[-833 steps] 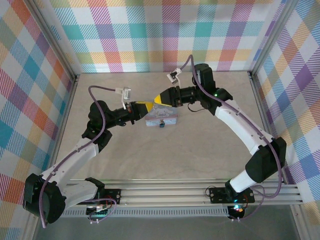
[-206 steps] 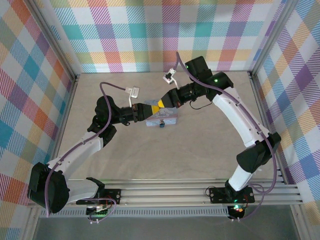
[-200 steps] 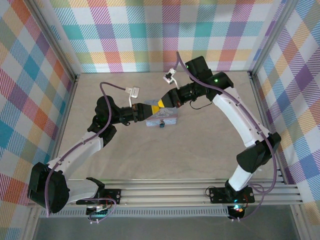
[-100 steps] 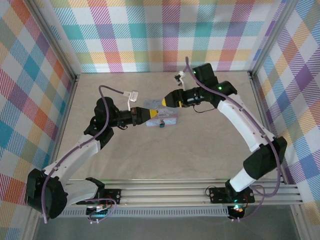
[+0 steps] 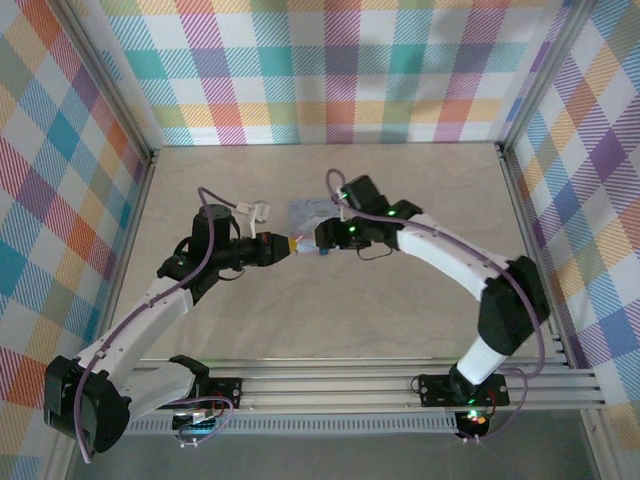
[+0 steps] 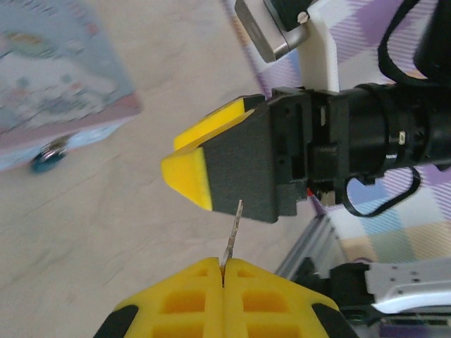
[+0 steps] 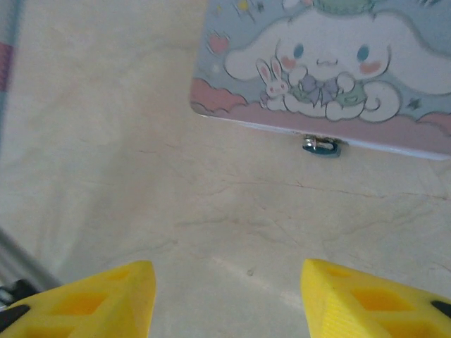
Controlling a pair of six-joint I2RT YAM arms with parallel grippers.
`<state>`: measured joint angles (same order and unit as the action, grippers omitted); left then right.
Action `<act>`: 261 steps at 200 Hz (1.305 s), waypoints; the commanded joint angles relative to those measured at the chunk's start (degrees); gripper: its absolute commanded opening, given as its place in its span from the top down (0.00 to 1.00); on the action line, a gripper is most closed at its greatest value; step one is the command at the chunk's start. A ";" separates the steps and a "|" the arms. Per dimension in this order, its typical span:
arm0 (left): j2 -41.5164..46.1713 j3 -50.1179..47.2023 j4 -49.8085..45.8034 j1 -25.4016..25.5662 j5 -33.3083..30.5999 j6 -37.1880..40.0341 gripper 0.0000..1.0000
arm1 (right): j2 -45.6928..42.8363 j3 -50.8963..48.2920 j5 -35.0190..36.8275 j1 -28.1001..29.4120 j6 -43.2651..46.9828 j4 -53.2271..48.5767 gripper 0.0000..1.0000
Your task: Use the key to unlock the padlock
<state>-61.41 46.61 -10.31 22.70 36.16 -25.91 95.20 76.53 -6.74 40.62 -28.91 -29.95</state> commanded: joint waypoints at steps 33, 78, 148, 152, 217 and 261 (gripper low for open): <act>1.18 1.06 -12.28 -0.64 -9.11 1.58 1.00 | 9.87 0.55 13.40 3.56 -3.27 6.17 0.41; 2.01 0.41 -13.51 -0.64 -10.31 0.73 1.00 | 14.45 0.67 17.30 3.59 -1.97 9.96 0.43; 2.07 -0.01 -13.77 -0.79 -9.97 0.99 1.00 | 19.93 2.66 20.29 3.59 -2.69 10.54 0.45; 2.04 0.05 -13.78 -0.73 -9.88 0.96 1.00 | 20.09 2.71 20.36 3.59 -2.70 10.67 0.45; 1.93 -0.08 -14.66 -0.89 -9.97 1.77 1.00 | 23.37 6.24 20.39 3.41 -0.80 9.93 0.48; 1.87 -0.38 -14.68 -1.09 -9.75 1.93 1.00 | 24.74 7.91 20.62 3.33 -0.33 9.39 0.54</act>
<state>-60.36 46.65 -23.94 22.28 26.26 -25.17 118.63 82.54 13.04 44.27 -30.44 -20.60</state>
